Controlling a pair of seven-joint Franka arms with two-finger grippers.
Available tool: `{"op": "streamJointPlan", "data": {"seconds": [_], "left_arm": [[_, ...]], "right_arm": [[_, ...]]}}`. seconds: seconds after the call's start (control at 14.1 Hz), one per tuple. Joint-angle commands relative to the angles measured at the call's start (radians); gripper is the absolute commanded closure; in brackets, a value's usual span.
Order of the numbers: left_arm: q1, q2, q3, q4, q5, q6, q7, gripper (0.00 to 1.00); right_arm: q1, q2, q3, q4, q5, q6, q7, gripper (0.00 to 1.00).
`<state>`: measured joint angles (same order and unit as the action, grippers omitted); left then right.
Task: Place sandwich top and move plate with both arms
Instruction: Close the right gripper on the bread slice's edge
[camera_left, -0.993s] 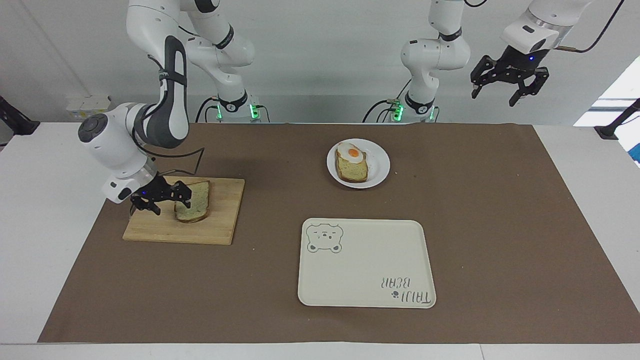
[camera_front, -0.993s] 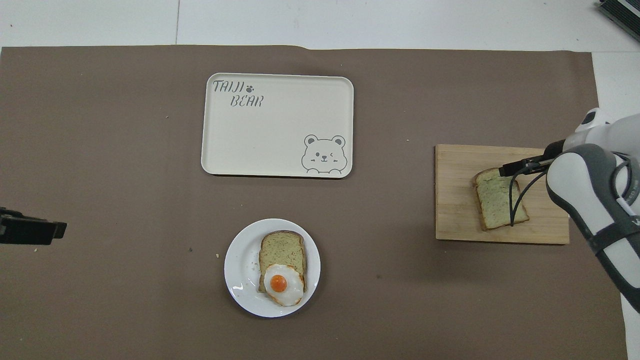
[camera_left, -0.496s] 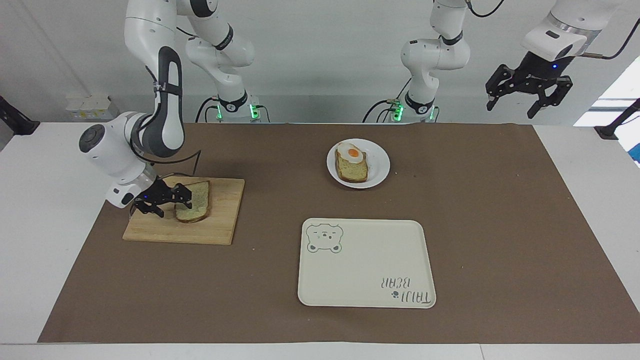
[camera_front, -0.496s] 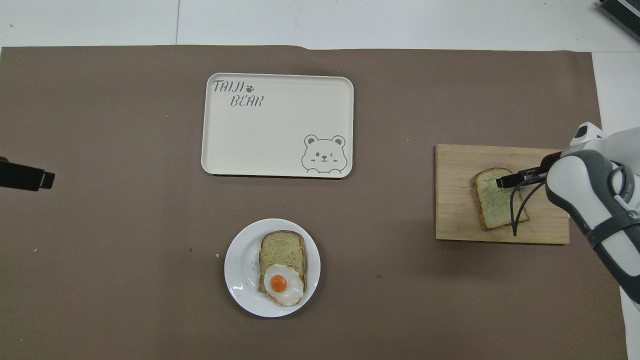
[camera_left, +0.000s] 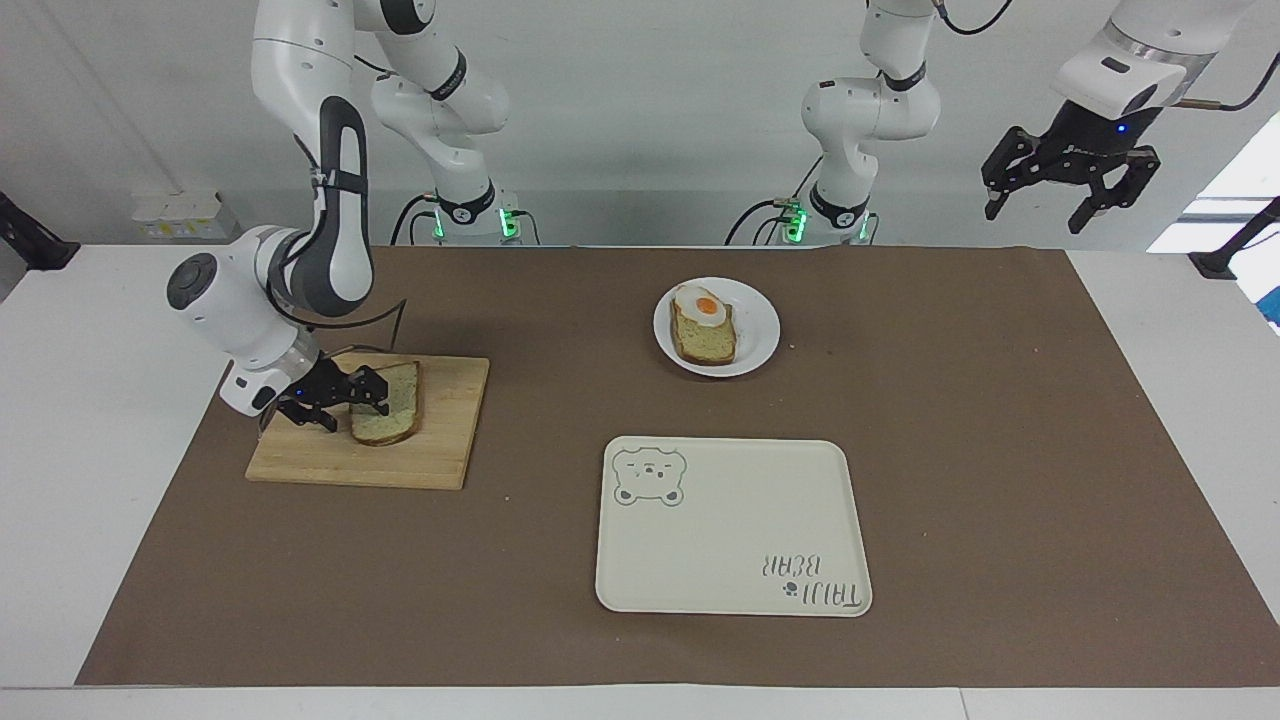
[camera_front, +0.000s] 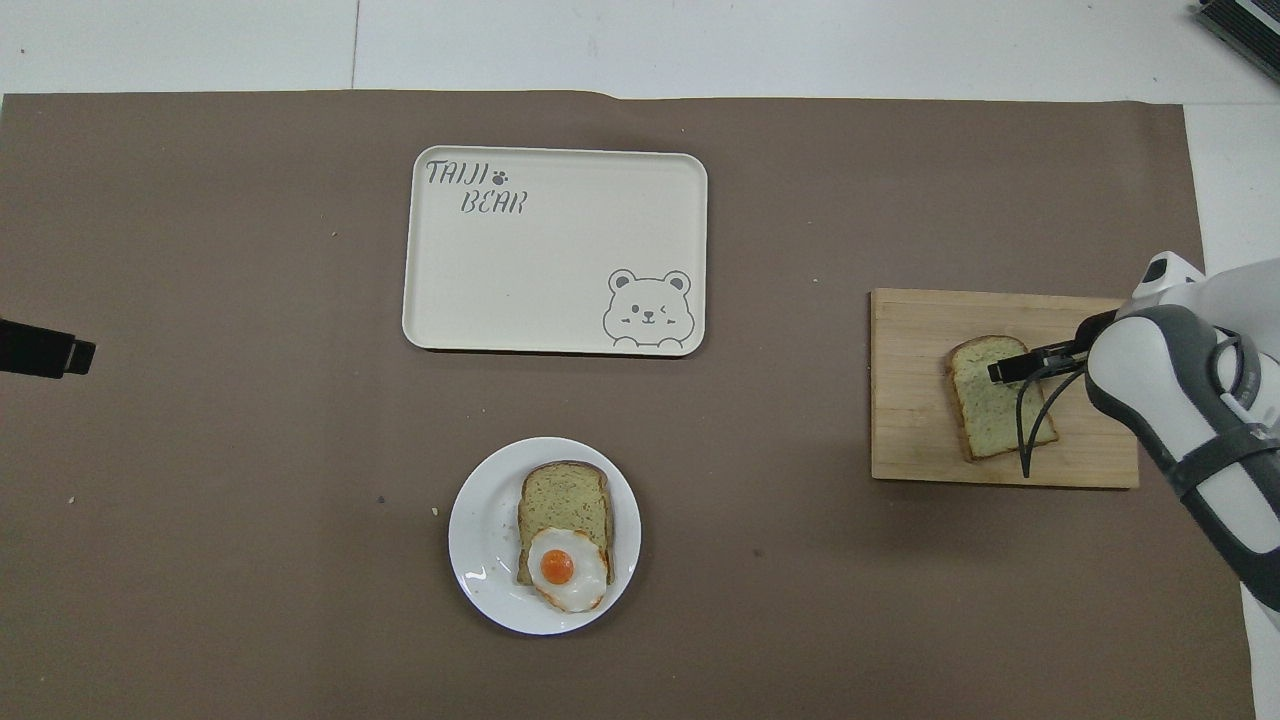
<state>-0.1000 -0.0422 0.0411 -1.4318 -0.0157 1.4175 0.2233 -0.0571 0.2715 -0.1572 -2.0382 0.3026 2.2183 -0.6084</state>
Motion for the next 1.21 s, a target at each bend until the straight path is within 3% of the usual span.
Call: {"op": "streamJointPlan", "data": {"seconds": [0.0, 0.14, 0.21, 0.35, 1.13], "left_arm": [[-0.003, 0.016, 0.003, 0.034, 0.039, -0.026, 0.016, 0.00], [-0.003, 0.016, 0.003, 0.034, 0.040, -0.025, 0.016, 0.00], [-0.003, 0.016, 0.003, 0.034, 0.043, -0.026, 0.016, 0.00], [-0.001, 0.015, 0.005, 0.034, 0.045, -0.034, 0.016, 0.00], [0.002, 0.071, 0.013, 0.117, 0.031, -0.115, 0.016, 0.00]], "right_arm": [[-0.001, -0.021, 0.001, -0.027, 0.030, 0.017, -0.036, 0.51], [0.003, -0.021, 0.001, -0.027, 0.032, 0.017, -0.031, 0.83], [0.002, -0.020, 0.001, -0.027, 0.032, 0.017, -0.030, 0.92], [0.003, -0.020, 0.001, -0.027, 0.032, 0.018, -0.027, 1.00], [0.006, -0.015, 0.001, -0.011, 0.032, 0.011, 0.018, 1.00]]}}
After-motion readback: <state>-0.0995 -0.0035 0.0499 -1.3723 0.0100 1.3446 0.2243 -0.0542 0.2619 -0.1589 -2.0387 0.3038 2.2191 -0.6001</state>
